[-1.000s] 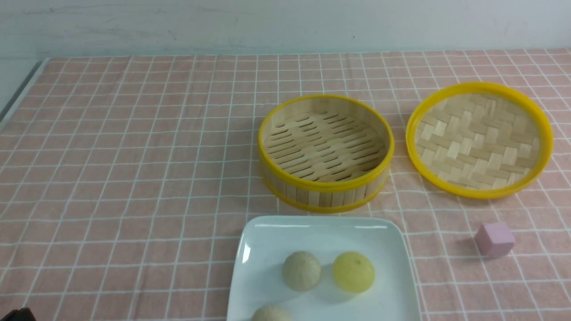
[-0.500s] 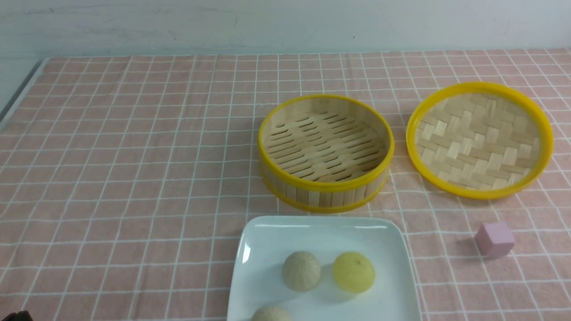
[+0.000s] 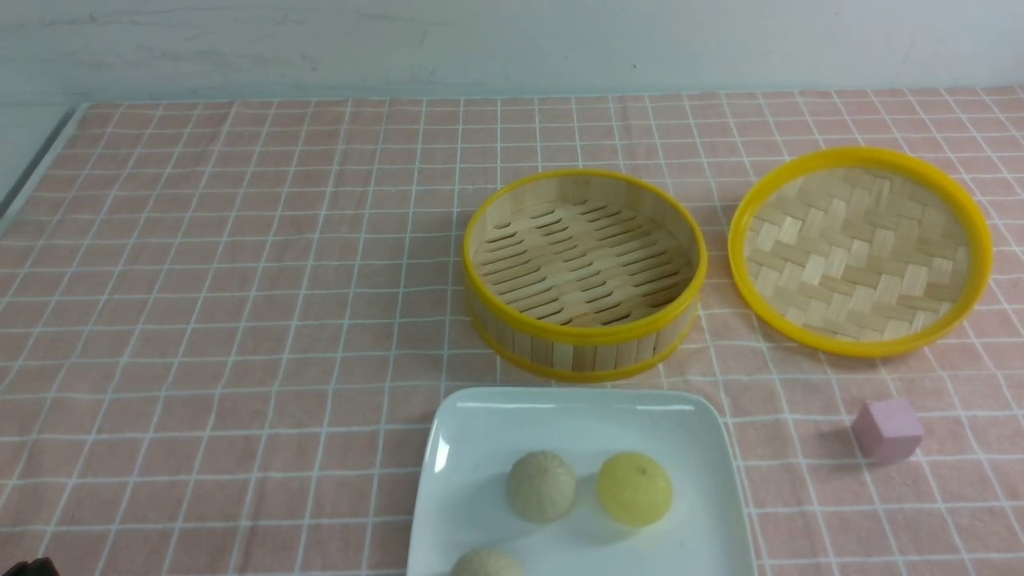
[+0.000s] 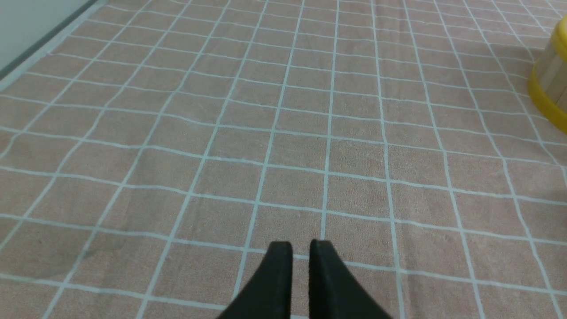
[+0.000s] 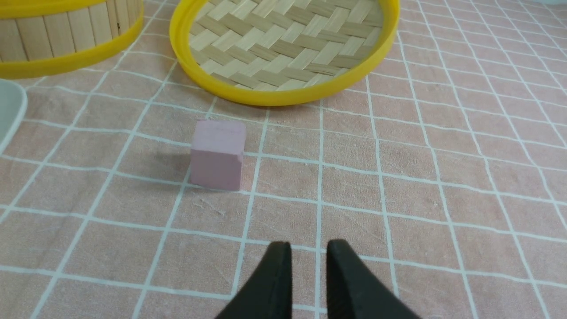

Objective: Put the steamed buns into the plate on the pink tablecloth.

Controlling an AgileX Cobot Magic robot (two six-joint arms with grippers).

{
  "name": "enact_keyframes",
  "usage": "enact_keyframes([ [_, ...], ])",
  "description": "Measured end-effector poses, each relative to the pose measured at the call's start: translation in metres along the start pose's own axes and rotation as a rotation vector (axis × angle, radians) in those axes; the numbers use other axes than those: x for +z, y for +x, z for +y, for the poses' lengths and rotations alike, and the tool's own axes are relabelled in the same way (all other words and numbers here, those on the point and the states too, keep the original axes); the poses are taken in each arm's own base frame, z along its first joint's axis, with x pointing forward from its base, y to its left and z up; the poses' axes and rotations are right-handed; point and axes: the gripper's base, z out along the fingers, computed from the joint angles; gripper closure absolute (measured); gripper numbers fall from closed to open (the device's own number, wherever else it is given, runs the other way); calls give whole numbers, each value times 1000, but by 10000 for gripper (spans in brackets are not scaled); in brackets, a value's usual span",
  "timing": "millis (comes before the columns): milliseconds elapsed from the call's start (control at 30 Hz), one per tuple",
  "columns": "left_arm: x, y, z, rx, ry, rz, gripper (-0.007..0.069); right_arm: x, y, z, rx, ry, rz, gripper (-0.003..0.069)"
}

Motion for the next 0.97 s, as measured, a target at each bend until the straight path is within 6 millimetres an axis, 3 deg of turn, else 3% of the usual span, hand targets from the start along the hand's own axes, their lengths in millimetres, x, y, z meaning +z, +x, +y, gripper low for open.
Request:
enact_keyframes([
  [967,0,0,0,4,-1,1,506,0,0,0,0,0,0,487],
])
